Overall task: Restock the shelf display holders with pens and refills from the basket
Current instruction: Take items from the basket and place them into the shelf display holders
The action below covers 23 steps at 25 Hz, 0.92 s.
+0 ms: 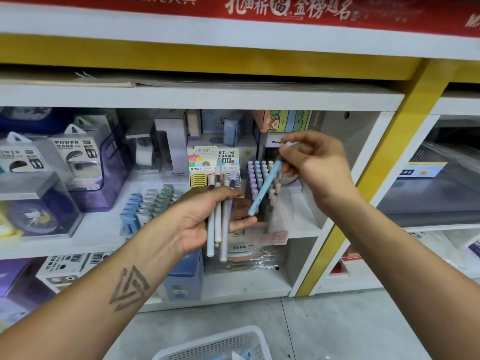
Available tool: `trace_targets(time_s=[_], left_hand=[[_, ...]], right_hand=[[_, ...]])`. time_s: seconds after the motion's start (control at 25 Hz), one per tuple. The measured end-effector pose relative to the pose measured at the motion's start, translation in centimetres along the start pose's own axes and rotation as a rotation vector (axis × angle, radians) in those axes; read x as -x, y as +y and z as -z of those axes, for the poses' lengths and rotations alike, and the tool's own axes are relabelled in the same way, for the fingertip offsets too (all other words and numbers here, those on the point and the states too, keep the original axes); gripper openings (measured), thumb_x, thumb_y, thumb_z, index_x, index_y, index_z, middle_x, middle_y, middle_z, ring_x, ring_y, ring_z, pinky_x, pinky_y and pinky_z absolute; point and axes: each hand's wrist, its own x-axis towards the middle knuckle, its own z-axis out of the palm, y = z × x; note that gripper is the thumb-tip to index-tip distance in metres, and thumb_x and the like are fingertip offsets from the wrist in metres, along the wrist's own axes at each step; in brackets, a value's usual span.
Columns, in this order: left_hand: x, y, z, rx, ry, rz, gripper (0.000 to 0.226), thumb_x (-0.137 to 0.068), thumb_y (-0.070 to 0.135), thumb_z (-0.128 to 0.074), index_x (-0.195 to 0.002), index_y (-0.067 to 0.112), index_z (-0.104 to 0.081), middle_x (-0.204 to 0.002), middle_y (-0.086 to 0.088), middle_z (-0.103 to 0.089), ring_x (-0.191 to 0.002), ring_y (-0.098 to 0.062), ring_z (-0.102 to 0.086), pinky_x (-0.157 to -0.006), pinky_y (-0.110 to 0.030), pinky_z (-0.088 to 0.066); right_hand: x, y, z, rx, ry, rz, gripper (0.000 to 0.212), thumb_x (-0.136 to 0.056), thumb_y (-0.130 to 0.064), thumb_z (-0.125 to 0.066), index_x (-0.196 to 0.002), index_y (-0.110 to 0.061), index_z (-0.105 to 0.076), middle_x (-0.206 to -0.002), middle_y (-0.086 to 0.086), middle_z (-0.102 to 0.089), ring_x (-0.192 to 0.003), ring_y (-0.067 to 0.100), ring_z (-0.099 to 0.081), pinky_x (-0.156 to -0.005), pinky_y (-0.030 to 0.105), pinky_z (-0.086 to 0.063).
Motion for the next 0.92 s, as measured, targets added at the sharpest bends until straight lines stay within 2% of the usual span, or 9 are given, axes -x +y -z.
trace_targets(time_s=[0.08, 0.16, 0.24, 0.32, 0.4, 0.64, 0.8, 0.92], left_hand=[[0.1, 0.5, 0.5, -0.025, 0.049, -0.013, 0.017, -0.091, 0.003, -0.059, -0.106, -0.005, -0.064, -0.088, -0.026, -0.072, -0.082, -0.037, -0.074, -0.061, -0.044, -0.061], [0.1, 0.8, 0.8, -0.06, 0.081, -0.017, 0.014, -0.094, 0.005, -0.056, -0.103, -0.002, -0.064, -0.084, -0.022, -0.072, -0.075, -0.034, -0.074, -0.059, -0.04, -0.061], [0.2, 0.9, 0.9, -0.087, 0.079, -0.022, 0.013, -0.094, 0.008, -0.057, -0.101, 0.001, -0.065, -0.086, -0.019, -0.073, -0.072, -0.031, -0.073, -0.059, -0.037, -0.06], [0.1, 0.8, 0.9, -0.115, 0.08, -0.033, 0.012, -0.095, 0.012, -0.059, -0.101, 0.004, -0.065, -0.089, -0.017, -0.074, -0.072, -0.03, -0.073, -0.059, -0.037, -0.06], [0.1, 0.7, 1.0, -0.12, 0.099, -0.033, 0.011, -0.095, 0.012, -0.059, -0.102, 0.005, -0.065, -0.09, -0.017, -0.075, -0.071, -0.03, -0.073, -0.057, -0.036, -0.059], [0.4, 0.7, 0.8, -0.057, 0.107, 0.018, 0.006, -0.092, 0.007, -0.063, -0.093, 0.002, -0.064, -0.074, -0.018, -0.067, -0.056, -0.025, -0.065, -0.048, -0.029, -0.054], [0.7, 0.6, 0.5, -0.038, 0.085, 0.048, 0.011, -0.09, 0.005, -0.064, -0.101, 0.002, -0.063, -0.067, -0.012, -0.061, -0.054, -0.022, -0.062, -0.048, -0.027, -0.055], [1.0, 0.4, 0.3, -0.067, 0.055, 0.066, 0.01, -0.09, 0.005, -0.064, -0.098, -0.001, -0.065, -0.068, -0.013, -0.063, -0.054, -0.022, -0.065, -0.052, -0.028, -0.059]], right_hand=[[-0.1, -0.3, 0.7, 0.094, 0.025, 0.147, 0.015, -0.092, -0.001, -0.066, -0.106, -0.002, -0.061, -0.075, 0.028, -0.062, -0.056, 0.029, -0.062, -0.059, 0.033, -0.056], [0.2, 0.0, 0.8, 0.233, -0.03, 0.235, 0.014, -0.092, -0.004, -0.068, -0.102, -0.008, -0.059, -0.079, 0.028, -0.061, -0.068, 0.037, -0.064, -0.065, 0.043, -0.058], [0.6, 0.8, 0.4, 0.418, -0.112, 0.28, 0.015, -0.09, -0.009, -0.071, -0.097, -0.015, -0.06, -0.077, 0.015, -0.065, -0.073, 0.031, -0.065, -0.07, 0.044, -0.057], [0.8, 1.8, 0.1, 0.583, -0.163, 0.308, 0.015, -0.087, -0.016, -0.076, -0.094, -0.019, -0.062, -0.079, 0.0, -0.067, -0.076, 0.017, -0.065, -0.072, 0.04, -0.057], [1.0, 2.5, -0.1, 0.672, -0.183, 0.327, 0.017, -0.084, -0.021, -0.079, -0.091, -0.022, -0.064, -0.08, -0.008, -0.067, -0.076, 0.01, -0.063, -0.072, 0.038, -0.056], [1.0, 2.9, -0.3, 0.701, -0.18, 0.327, 0.02, -0.079, -0.024, -0.083, -0.078, -0.026, -0.063, -0.071, -0.008, -0.067, -0.07, 0.009, -0.063, -0.066, 0.037, -0.055], [1.3, 2.6, -0.4, 0.724, -0.233, 0.359, 0.021, -0.078, -0.022, -0.084, -0.073, -0.022, -0.064, -0.067, -0.009, -0.065, -0.067, 0.007, -0.061, -0.064, 0.036, -0.053], [1.5, 2.5, -0.5, 0.712, -0.246, 0.37, 0.02, -0.078, -0.02, -0.084, -0.071, -0.023, -0.065, -0.067, -0.01, -0.064, -0.067, 0.008, -0.061, -0.064, 0.037, -0.053]])
